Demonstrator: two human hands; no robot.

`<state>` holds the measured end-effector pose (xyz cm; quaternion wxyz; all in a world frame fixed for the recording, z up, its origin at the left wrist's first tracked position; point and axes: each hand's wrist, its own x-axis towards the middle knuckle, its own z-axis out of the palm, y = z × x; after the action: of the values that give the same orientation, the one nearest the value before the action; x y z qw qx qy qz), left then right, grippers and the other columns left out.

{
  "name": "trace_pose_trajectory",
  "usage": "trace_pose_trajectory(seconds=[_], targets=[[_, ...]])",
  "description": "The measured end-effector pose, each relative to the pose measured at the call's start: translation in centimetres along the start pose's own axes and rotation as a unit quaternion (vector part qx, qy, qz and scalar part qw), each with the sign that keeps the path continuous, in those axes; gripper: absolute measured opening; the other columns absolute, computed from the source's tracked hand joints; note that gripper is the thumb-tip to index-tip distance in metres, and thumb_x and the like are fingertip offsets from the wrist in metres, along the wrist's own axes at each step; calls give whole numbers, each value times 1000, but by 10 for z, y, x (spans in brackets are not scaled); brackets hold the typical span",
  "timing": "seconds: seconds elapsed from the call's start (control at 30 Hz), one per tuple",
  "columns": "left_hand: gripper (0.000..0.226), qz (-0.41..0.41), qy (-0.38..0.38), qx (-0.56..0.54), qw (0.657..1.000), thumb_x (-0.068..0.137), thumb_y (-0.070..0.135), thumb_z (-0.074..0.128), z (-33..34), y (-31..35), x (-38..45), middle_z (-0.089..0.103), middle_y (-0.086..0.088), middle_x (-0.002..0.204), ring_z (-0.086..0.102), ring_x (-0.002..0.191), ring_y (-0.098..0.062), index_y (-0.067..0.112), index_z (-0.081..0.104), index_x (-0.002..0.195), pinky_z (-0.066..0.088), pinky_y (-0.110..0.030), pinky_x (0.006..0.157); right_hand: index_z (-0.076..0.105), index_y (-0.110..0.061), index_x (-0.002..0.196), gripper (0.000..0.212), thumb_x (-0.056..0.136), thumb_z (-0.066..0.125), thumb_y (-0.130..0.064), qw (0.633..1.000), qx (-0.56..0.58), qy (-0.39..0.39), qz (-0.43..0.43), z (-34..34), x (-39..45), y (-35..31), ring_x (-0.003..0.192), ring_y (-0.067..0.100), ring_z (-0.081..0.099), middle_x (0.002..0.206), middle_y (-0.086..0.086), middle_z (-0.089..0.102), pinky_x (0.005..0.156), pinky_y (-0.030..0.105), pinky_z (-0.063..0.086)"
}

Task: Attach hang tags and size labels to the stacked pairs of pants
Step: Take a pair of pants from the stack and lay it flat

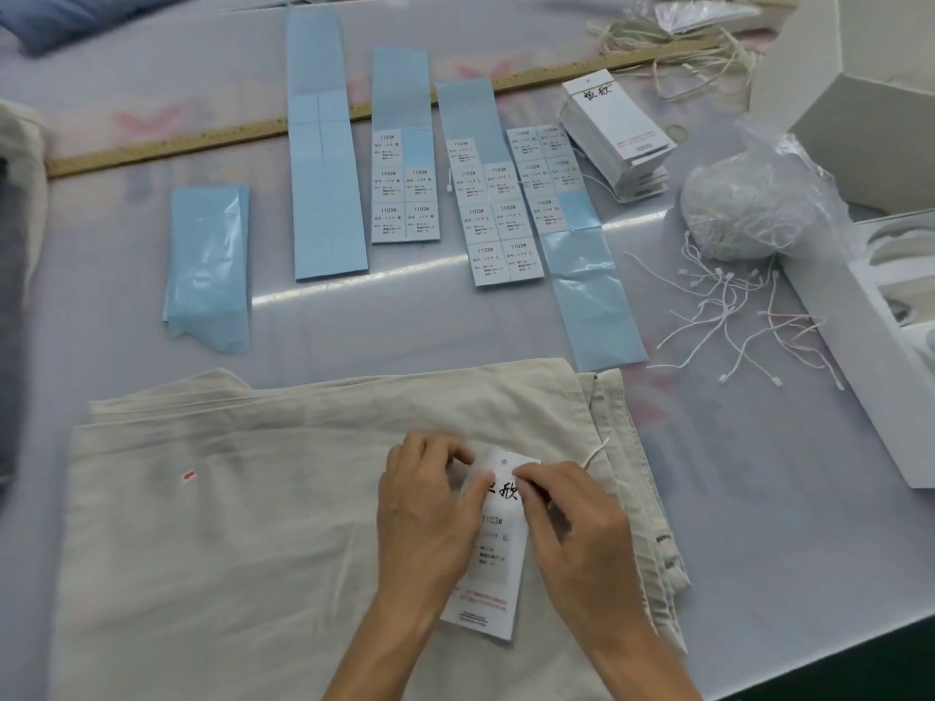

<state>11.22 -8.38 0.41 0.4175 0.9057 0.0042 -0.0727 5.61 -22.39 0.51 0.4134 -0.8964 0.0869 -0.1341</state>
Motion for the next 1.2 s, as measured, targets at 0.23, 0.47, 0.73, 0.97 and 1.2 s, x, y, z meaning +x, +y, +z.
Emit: trace_pose_trajectory(seconds=[0.23, 0.47, 0.73, 0.97, 1.2], targets=[[17, -72, -58, -307, 947, 88, 20, 80, -5, 6, -7, 76, 2, 86, 73, 79, -16, 30, 68, 94, 55, -24, 65, 70, -24, 93, 8, 92, 74, -18, 999, -24, 10, 20, 3, 7, -8, 80, 6, 60, 87, -16, 63, 68, 26, 50], [20, -40, -107, -324, 939, 94, 17, 71, -7, 7, -12, 77, 6, 101, 73, 88, -15, 34, 76, 101, 55, -19, 69, 71, -24, 95, 10, 93, 72, -14, 999, -37, -7, 16, -5, 15, -9, 80, 7, 61, 89, -15, 63, 68, 29, 52], [21, -30, -88, -370, 924, 96, 9, 67, -13, 9, -8, 77, -5, 99, 74, 95, -23, 26, 76, 103, 58, -25, 78, 72, -27, 96, 5, 95, 71, -21, 999, -9, -32, 13, -9, 14, -10, 85, 6, 62, 89, -18, 63, 69, 29, 53], [36, 13, -3, -250, 968, 82, 4, 82, -7, 11, -9, 74, 10, 90, 72, 88, -14, 37, 70, 93, 60, -32, 72, 72, -27, 98, 17, 91, 70, -12, 998, 43, -18, 52, -1, 3, -14, 81, 5, 64, 88, -18, 64, 69, 26, 50], [28, 136, 55, -53, 988, 92, 2, 69, -4, 5, -12, 66, 17, 92, 65, 86, -5, 27, 63, 103, 49, -16, 70, 69, -32, 97, 17, 94, 69, -16, 996, 55, -36, 58, 3, 1, -20, 84, 7, 65, 90, -19, 65, 71, 30, 52]])
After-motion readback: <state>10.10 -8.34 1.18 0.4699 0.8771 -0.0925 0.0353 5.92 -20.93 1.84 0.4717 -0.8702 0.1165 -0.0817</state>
